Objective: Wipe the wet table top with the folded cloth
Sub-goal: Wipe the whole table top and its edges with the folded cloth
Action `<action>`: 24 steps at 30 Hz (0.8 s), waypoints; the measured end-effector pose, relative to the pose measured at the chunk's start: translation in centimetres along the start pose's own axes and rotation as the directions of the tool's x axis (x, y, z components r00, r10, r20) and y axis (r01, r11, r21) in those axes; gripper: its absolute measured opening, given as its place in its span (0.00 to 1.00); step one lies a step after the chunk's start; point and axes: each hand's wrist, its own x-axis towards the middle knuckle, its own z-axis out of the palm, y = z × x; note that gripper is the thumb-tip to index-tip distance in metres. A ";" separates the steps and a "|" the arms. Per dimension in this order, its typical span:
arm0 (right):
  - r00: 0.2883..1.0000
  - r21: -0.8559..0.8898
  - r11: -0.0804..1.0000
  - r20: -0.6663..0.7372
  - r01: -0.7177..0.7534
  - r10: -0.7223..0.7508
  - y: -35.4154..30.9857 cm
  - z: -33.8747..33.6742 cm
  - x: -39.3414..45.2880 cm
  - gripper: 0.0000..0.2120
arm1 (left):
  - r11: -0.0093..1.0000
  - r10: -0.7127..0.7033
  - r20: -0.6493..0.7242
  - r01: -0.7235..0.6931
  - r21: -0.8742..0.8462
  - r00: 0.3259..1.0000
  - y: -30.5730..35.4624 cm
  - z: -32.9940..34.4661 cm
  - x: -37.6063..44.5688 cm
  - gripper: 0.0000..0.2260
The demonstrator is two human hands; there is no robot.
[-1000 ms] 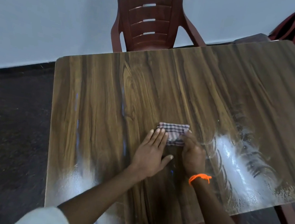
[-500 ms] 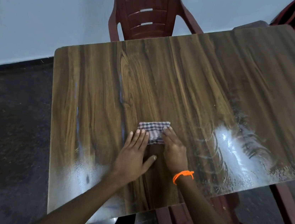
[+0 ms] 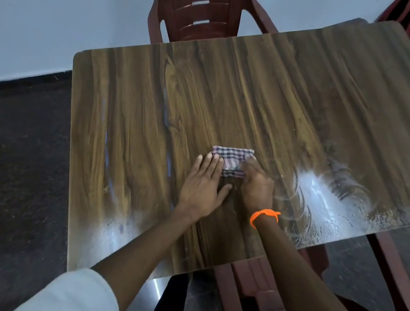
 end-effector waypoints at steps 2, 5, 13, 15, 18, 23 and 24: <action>0.998 -0.012 0.999 0.038 0.044 -0.044 -0.8 0.3 -0.2 0.16 | 1.000 -0.015 -0.015 0.015 -0.014 1.000 -0.8 0.1 -1.0 0.35; 0.990 -0.006 0.994 0.092 0.106 -0.105 -1.4 0.6 -2.7 0.18 | 0.998 -0.034 -0.027 0.033 -0.048 0.999 -1.2 0.9 -4.3 0.36; 0.994 0.063 0.995 0.073 0.075 -0.080 0.7 -2.2 -13.8 0.17 | 0.991 0.007 -0.024 -0.010 -0.133 1.000 5.0 4.5 -14.7 0.36; 0.999 0.058 0.997 0.029 0.042 -0.044 2.1 -3.3 -14.7 0.17 | 0.993 0.012 -0.004 -0.012 -0.121 1.000 7.1 4.7 -14.5 0.37; 0.999 0.018 0.999 -0.030 -0.026 0.027 3.3 -4.2 -13.5 0.16 | 0.995 0.025 0.020 -0.023 -0.092 0.999 8.4 4.0 -11.8 0.36; 0.993 0.030 0.997 -0.090 -0.077 0.079 2.5 -2.8 -9.3 0.15 | 0.999 0.029 0.008 -0.029 -0.029 1.000 6.3 2.5 -7.5 0.34; 0.994 0.044 0.997 -0.088 -0.064 0.068 2.0 -2.3 -8.9 0.15 | 0.999 0.021 0.004 -0.021 -0.030 1.000 5.7 2.5 -7.5 0.34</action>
